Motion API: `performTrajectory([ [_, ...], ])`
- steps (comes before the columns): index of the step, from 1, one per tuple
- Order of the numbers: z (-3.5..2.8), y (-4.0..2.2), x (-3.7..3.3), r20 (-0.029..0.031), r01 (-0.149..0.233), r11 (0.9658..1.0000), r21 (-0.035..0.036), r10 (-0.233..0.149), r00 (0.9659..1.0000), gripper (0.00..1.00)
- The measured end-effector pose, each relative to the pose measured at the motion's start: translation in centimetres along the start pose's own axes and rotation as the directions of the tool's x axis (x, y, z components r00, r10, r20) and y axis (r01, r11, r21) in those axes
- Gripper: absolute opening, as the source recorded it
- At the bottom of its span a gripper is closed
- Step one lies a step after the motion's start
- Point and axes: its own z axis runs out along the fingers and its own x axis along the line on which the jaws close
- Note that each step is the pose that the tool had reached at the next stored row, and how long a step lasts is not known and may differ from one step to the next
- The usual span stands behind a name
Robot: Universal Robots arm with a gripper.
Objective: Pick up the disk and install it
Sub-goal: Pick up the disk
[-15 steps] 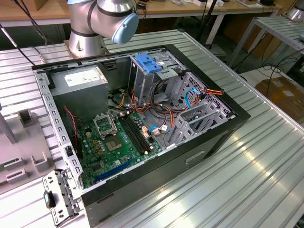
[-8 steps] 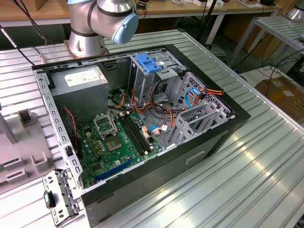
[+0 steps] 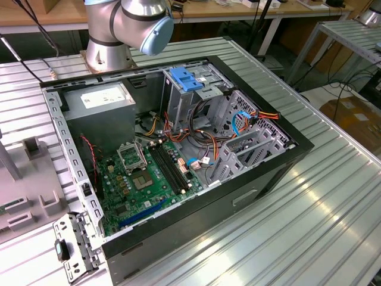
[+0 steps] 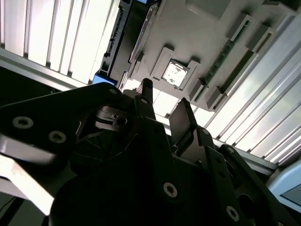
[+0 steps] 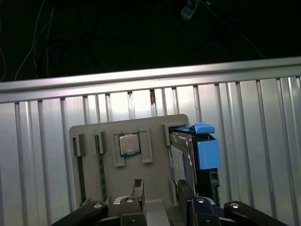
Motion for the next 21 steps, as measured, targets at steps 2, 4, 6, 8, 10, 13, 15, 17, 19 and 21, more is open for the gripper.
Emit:
performTrajectory([
  [2, 0.09, 0.04, 0.01, 0.0, 0.0, 1.0, 0.0, 0.0, 1.0, 0.42],
  [4, 0.19, 0.1, 0.02, 0.0, 0.0, 1.0, 0.0, 0.0, 1.0, 0.42],
  [6, 0.27, 0.13, 0.02, 0.0, 0.0, 1.0, 0.0, 0.0, 1.0, 0.42],
  [8, 0.42, 0.21, 0.04, 0.0001, 0.0, 1.0, 0.0, 0.0, 1.0, 0.42],
  [10, 0.5, 0.25, 0.04, 0.0002, 0.0, 1.0, 0.0, 0.0, 1.0, 0.42],
  [13, 0.72, 0.33, 0.06, 0.0003, 0.0, 1.0, 0.0, 0.0, 1.0, 0.42],
  [15, 0.81, 0.37, 0.07, 0.0004, 0.0, 1.0, 0.0, 0.0, 1.0, 0.42],
  [17, 0.88, 0.39, 0.07, 0.0003, 0.0, 1.0, -0.0001, 0.0, 1.0, 0.42],
  [19, 0.97, 0.41, 0.08, 0.0004, 0.0, 1.0, 0.0, 0.0, 1.0, 0.42],
  [21, 1.04, 0.43, 0.08, 0.0004, 0.0, 1.0, 0.0, 0.0, 1.0, 0.42],
])
